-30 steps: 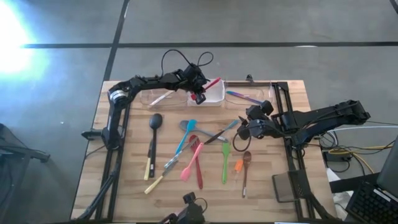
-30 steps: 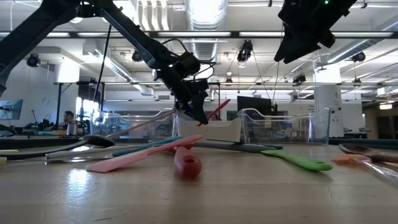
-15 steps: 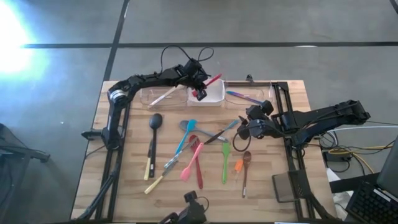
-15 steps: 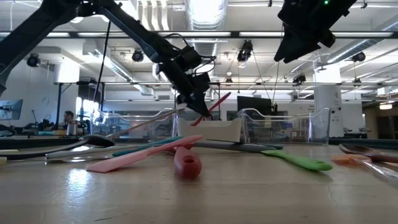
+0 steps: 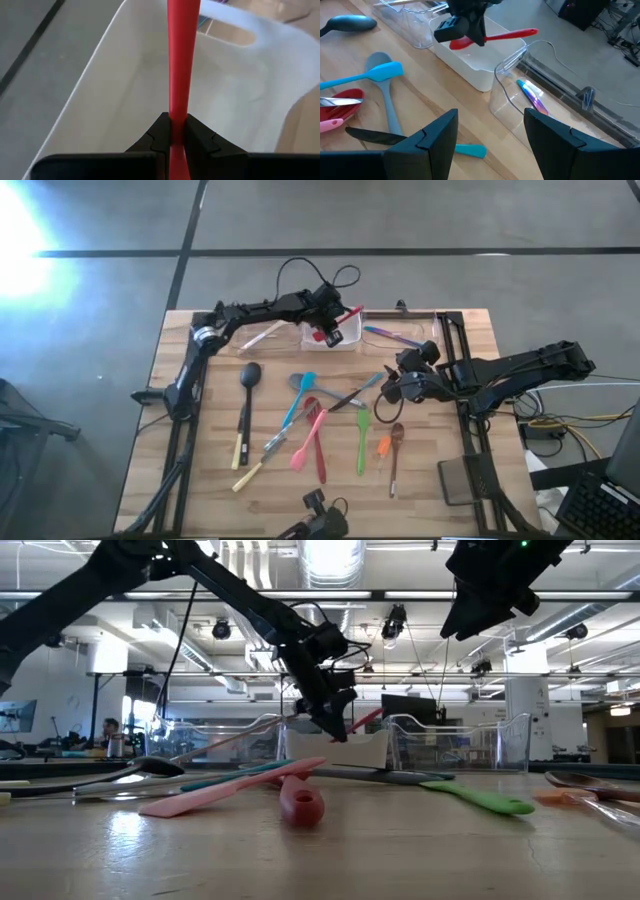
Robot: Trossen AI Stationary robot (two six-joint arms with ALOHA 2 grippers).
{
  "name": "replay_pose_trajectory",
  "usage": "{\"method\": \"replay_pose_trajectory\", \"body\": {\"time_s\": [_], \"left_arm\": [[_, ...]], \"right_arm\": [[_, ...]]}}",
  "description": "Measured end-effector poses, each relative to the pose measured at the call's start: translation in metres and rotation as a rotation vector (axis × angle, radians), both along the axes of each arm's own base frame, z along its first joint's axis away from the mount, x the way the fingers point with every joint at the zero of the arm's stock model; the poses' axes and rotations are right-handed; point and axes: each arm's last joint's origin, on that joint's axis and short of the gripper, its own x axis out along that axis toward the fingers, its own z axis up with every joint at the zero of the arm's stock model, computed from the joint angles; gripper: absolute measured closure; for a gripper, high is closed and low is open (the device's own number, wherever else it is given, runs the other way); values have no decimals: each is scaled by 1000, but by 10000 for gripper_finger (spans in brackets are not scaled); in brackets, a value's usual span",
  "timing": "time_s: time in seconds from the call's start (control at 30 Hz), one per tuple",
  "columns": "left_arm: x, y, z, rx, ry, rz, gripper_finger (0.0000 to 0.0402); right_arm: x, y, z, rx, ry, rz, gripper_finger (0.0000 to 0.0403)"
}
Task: Pick & Place Kitchen Items
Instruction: Put the red spatula into the white bin, then put the blue table knife into the right transparent bin
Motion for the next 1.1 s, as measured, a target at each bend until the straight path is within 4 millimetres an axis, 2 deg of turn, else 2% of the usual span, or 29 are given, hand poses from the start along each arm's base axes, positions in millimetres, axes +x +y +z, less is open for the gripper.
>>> {"method": "replay_pose_trajectory", "body": {"time_s": [0.37, 0.6, 0.77, 0.87, 1.1], "left_arm": [[0, 2, -5, -14, 36, 31, 363], [1, 0, -5, -8, 40, 15, 261], [1, -1, 0, -9, 39, 13, 221], [-2, -5, 18, -9, 14, -1, 212], [-21, -29, 90, 19, -122, -60, 212]], "right_arm": [[-2, 0, -5, -1, 21, 1, 184], [-2, 0, -6, 8, 11, -9, 184], [-2, 0, -6, 11, 8, -12, 184], [-2, 0, -6, 13, 6, -13, 184], [-2, 0, -6, 20, -4, -20, 184]]}}
